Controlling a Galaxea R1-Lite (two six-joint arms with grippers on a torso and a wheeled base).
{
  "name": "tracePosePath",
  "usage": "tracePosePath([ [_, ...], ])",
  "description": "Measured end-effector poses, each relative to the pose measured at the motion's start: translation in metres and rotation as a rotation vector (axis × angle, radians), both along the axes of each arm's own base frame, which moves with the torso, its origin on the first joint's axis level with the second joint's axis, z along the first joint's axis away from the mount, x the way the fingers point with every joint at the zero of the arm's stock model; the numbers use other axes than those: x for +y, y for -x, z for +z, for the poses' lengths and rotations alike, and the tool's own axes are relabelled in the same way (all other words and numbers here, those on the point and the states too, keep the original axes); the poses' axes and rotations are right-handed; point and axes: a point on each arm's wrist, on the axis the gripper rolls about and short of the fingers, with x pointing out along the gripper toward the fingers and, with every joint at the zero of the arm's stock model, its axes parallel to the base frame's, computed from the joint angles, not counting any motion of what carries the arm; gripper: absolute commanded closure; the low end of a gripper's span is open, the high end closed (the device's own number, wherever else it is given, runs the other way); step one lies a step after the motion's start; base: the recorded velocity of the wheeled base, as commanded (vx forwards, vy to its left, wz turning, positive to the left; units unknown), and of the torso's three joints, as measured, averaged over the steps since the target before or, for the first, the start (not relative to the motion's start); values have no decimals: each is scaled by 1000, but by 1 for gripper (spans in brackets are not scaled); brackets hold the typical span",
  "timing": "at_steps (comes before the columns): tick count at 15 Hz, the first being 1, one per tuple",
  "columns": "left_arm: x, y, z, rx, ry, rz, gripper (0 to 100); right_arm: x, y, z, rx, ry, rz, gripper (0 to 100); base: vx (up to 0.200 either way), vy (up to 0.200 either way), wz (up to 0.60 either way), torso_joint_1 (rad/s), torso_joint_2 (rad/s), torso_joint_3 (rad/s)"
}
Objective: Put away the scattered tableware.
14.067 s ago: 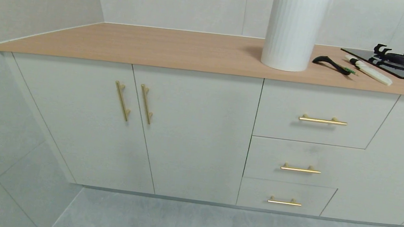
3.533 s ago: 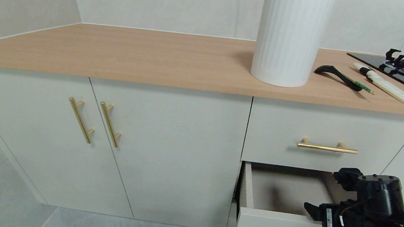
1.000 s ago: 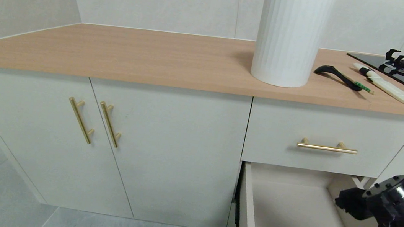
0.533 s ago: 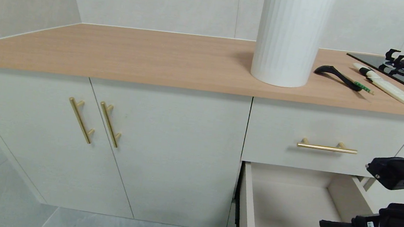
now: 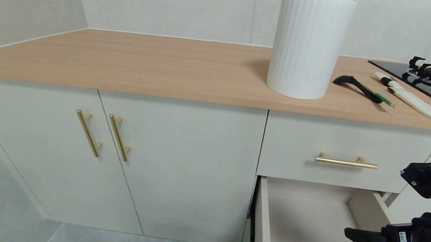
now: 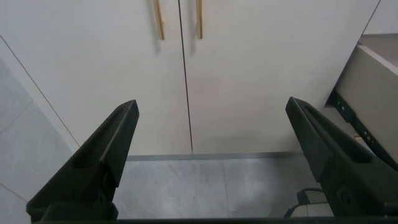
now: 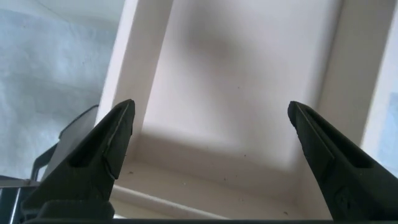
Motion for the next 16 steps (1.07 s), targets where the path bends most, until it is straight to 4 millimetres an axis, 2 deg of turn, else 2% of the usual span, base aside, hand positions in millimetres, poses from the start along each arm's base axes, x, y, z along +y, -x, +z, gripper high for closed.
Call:
tracePosePath([
  [5,0,0,0,0,0,0,0,-1,1,-2,3,14,9,0,0,0,0,107,-466,-276],
  [12,0,0,0,0,0,0,0,-1,1,-3,8,17,11,0,0,0,0,241,-470,-269],
  [16,0,0,0,0,0,1,0,-1,1,-1,-8,34,25,0,0,0,0,49,-101,-62],
])
